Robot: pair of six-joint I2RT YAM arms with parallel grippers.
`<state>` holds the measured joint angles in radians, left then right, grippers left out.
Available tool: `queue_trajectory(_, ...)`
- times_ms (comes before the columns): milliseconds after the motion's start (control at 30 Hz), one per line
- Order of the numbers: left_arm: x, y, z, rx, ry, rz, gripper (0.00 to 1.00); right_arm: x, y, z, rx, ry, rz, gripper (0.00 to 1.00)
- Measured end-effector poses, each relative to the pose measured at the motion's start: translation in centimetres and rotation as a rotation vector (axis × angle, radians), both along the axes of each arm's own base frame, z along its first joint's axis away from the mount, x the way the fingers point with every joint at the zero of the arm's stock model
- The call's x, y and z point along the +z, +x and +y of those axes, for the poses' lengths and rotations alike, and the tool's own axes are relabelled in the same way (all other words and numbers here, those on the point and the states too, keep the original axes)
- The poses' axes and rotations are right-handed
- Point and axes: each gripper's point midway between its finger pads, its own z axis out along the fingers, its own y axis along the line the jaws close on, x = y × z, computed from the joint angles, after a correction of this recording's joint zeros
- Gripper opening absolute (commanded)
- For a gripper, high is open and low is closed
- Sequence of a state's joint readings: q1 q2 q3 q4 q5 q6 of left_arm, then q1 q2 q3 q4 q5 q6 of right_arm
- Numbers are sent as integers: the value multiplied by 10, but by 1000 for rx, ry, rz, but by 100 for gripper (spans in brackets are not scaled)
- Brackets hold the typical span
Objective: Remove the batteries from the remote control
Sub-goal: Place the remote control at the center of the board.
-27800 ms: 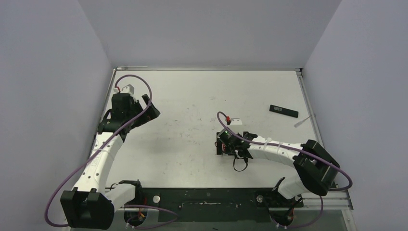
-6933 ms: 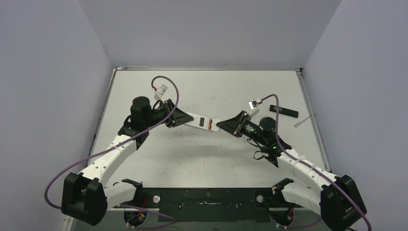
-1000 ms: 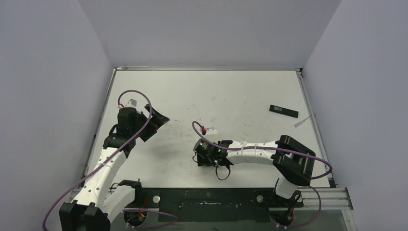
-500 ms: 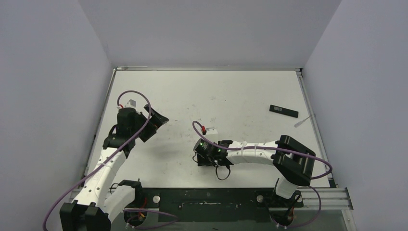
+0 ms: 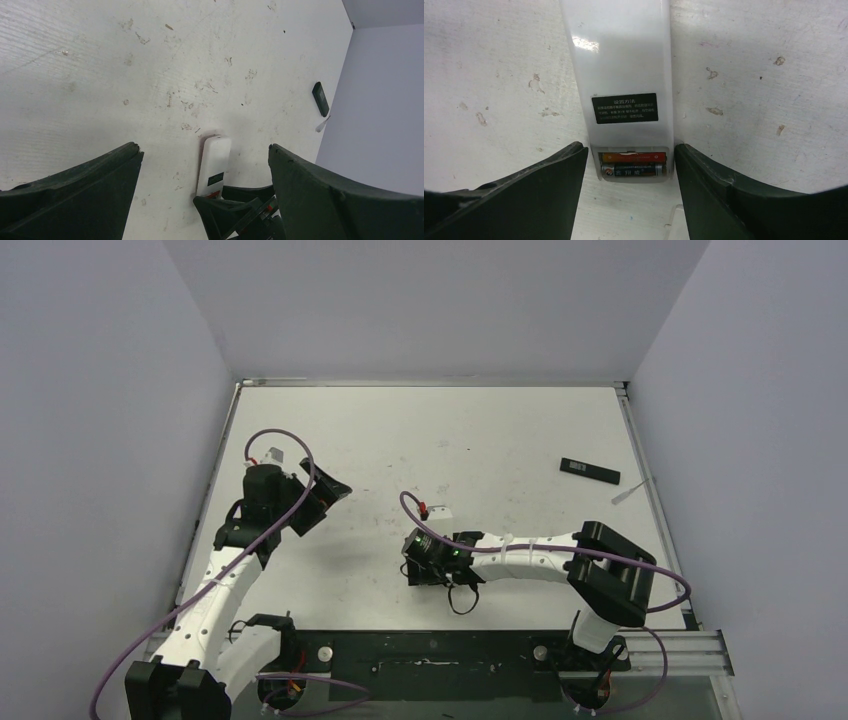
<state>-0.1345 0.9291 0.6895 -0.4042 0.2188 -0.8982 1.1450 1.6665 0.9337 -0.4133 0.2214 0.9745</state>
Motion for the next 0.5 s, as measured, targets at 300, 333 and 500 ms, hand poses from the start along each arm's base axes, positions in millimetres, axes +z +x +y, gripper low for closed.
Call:
queue_trajectory(300,1,-1,-2,-14,-14,0,97,5,1,-7,-8,-29,-13,81)
queue_trajectory(333,1,-1,-2,-15,-14,0,97,11,4,-9,-15,-35,-31,85)
queue_trajectory(500,-1,-1,-3,-23,-13,5,97,69,33,-22,-83,-4,-176,95)
